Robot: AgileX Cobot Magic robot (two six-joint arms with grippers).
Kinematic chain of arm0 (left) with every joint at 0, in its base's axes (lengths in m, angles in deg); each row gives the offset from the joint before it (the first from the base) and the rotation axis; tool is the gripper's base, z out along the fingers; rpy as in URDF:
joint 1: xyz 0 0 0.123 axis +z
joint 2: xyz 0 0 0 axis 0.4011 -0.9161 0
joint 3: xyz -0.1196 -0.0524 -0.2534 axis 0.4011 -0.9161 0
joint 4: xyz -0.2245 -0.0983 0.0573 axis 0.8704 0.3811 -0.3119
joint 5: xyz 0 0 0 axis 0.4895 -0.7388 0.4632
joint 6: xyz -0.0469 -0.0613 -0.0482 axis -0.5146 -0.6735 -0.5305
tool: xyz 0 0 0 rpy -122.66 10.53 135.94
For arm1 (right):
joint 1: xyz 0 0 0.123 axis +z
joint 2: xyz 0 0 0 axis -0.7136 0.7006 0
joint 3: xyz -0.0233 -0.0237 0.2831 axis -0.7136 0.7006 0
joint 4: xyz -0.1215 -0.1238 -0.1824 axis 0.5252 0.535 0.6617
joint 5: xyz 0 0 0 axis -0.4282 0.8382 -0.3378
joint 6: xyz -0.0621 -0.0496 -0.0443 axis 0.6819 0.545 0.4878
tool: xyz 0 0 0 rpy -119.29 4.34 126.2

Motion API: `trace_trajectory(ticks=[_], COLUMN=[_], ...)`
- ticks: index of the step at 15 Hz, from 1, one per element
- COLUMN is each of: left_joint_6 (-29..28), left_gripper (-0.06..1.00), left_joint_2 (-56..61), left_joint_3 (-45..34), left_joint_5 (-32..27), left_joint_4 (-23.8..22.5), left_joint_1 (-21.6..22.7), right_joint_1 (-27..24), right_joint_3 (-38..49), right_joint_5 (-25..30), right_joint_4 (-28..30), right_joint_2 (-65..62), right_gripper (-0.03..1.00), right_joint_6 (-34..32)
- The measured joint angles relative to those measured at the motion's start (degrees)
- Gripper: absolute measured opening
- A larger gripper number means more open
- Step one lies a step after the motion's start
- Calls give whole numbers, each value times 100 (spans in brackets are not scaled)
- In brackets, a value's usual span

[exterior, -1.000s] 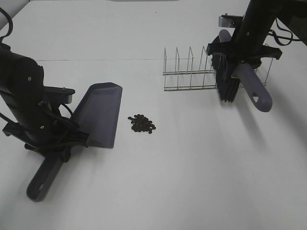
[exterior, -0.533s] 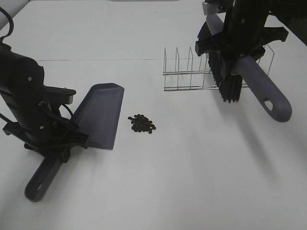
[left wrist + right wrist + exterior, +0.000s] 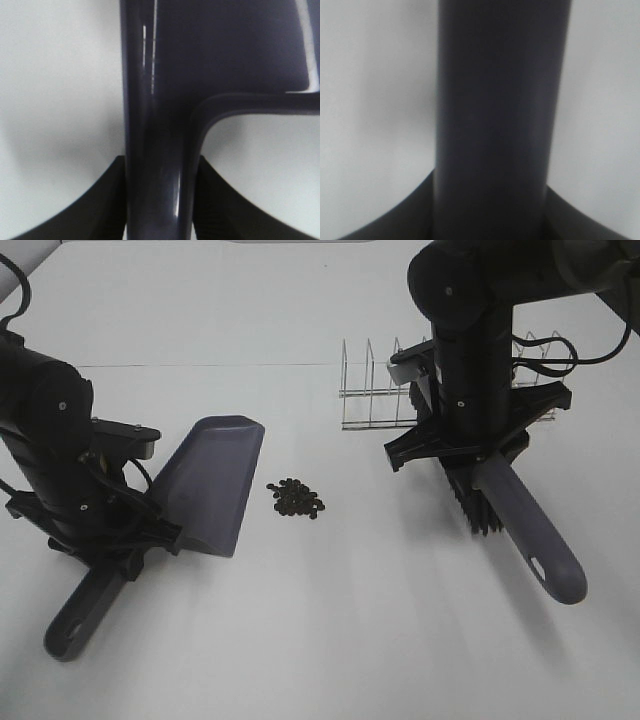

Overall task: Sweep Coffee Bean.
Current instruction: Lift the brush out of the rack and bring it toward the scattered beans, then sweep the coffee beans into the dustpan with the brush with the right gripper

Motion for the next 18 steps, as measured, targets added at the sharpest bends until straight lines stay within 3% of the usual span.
trace_trajectory(ticks=[5, 10, 13, 15, 18], left_joint_6=[11, 57, 97, 155, 160], left_gripper=[31, 31, 31, 31, 31], left_joint_2=[-23, -40, -40, -40, -40], left_joint_3=[0, 34, 34, 34, 34], left_joint_5=[-11, -46, -40, -40, -40], left_joint_4=[-138, -132, -132, -132, -132], left_joint_1=[-52, -57, -57, -57, -57], right_joint_1=[52, 659, 922, 1089, 1192], right_joint_3=[-418, -561, -1031, -1839, -2481], right_joint_5=[-86, -172, -292, -361, -378], right_joint_4=[63, -458, -1255, -2429, -3209], right_joint_2=[544, 905, 1249, 1707, 1931], right_gripper=[28, 28, 28, 28, 28], right_joint_6=[-86, -92, -115, -29, 46])
